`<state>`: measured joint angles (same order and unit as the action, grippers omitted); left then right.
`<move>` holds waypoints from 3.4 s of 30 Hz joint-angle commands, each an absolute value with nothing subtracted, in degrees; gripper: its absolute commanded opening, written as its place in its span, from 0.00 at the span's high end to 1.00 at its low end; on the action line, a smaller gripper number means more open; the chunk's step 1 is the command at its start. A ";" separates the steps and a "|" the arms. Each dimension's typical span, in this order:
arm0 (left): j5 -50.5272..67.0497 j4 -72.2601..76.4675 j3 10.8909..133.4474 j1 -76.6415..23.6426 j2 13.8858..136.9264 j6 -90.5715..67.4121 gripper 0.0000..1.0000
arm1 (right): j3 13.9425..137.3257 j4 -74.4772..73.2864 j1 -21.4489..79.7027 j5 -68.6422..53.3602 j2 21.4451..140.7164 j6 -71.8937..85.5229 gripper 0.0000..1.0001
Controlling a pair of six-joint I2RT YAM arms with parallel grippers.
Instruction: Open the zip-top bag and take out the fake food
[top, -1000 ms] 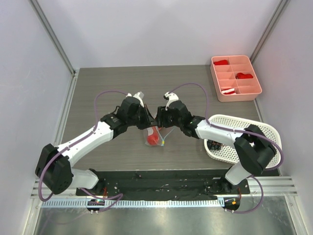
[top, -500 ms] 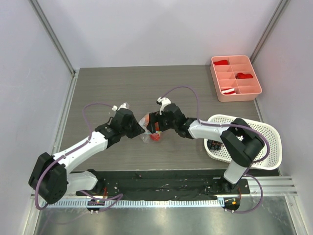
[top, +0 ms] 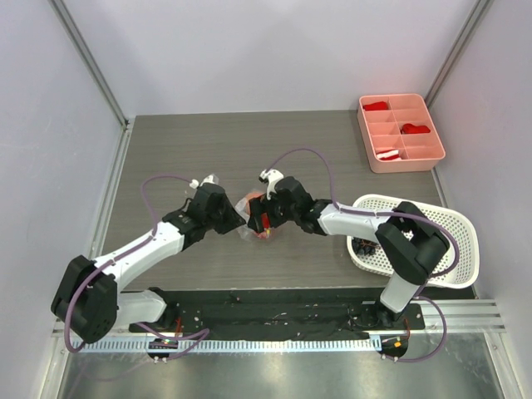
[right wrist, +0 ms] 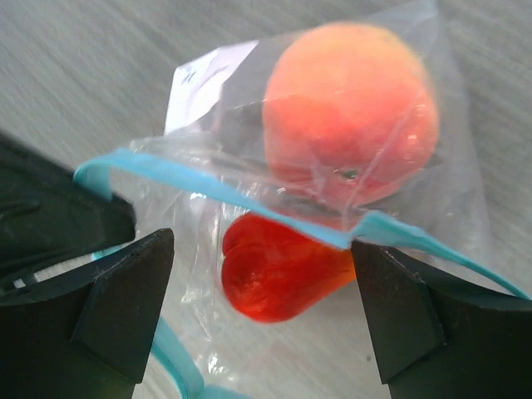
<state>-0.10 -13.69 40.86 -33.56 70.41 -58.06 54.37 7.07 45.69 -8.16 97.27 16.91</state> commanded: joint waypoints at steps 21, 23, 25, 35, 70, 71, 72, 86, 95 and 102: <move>20.48 -12.75 48.34 -33.22 72.07 -53.61 1.00 | 50.98 2.20 47.46 -1.05 90.35 19.51 0.15; 20.92 -12.83 48.51 -33.31 71.98 -53.61 1.00 | 50.45 2.11 47.37 -1.32 90.00 19.16 0.23; 20.83 -12.74 48.95 -33.31 71.28 -53.61 1.00 | 49.84 2.55 47.37 -2.54 89.04 18.81 0.26; 20.48 -11.96 48.34 -33.31 72.77 -53.96 1.00 | 45.45 4.74 47.46 -12.48 88.07 15.12 0.18; 19.07 -10.46 46.06 -34.72 73.74 -55.02 1.00 | 42.28 24.00 49.22 -7.48 97.46 16.87 0.05; 18.72 -10.55 45.79 -34.72 73.48 -55.02 1.00 | 42.10 24.08 49.22 -6.77 97.56 17.31 0.07; 18.63 -10.55 45.62 -34.72 73.30 -55.11 1.00 | 41.75 24.52 49.22 -5.29 97.38 17.40 0.11; 15.47 -10.81 45.26 -34.72 73.12 -54.32 1.00 | 37.27 21.10 49.31 2.02 80.62 18.63 0.61; 13.37 -12.12 48.34 -34.72 73.92 -53.35 1.00 | 29.36 15.82 49.39 4.84 66.98 19.25 0.61; 12.74 -12.22 49.39 -34.63 75.93 -52.82 1.00 | 28.30 14.95 49.39 -0.54 59.25 21.52 0.62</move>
<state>13.98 -12.69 47.13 -34.50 74.67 -54.35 27.79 14.66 49.01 0.86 63.42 19.49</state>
